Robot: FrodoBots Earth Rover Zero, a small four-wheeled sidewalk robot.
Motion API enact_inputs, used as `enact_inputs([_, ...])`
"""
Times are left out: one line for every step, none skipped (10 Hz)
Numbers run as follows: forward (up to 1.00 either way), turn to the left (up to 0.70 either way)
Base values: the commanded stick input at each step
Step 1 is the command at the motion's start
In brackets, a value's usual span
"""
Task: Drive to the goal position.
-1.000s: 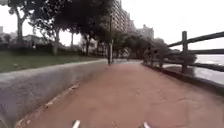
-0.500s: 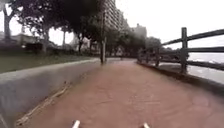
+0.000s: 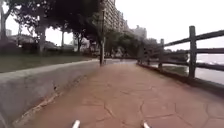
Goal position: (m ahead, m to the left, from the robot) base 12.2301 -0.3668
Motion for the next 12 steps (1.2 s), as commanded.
enact_inputs([0.70, -0.29])
enact_inputs([0.70, -0.14])
enact_inputs([0.70, 0.00])
enact_inputs([0.70, 0.00])
enact_inputs([0.70, 0.00])
enact_inputs([0.70, 0.00])
enact_inputs([0.70, -0.15])
enact_inputs([0.70, -0.29])
enact_inputs([0.70, -0.15])
enact_inputs([0.70, 0.00])
enact_inputs([0.70, 0.00])
enact_inputs([0.70, 0.00])
